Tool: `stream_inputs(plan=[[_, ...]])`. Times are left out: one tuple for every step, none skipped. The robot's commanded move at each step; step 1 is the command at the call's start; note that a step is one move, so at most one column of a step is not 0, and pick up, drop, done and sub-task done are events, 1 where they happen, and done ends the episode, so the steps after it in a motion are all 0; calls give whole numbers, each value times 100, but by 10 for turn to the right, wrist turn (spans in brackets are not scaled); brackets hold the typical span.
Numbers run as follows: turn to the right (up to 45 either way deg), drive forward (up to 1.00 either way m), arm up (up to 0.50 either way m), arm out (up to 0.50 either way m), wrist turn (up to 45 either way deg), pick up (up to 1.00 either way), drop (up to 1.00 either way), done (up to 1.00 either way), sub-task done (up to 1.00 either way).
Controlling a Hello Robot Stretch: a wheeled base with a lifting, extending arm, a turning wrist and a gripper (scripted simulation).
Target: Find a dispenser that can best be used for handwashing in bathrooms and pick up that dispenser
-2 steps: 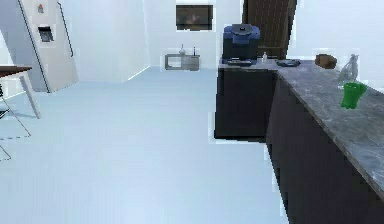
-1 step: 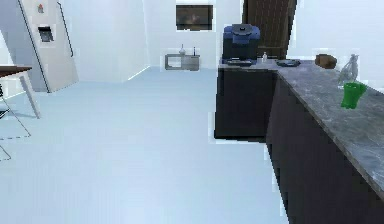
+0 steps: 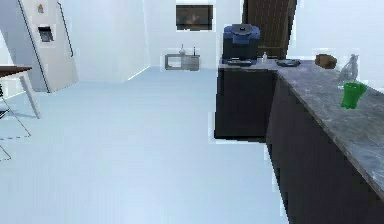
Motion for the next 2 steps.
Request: stream_inputs(plan=[[0, 0, 0, 0, 0, 100, 0, 0, 0], [0, 0, 0, 0, 0, 0, 0, 100, 0]])
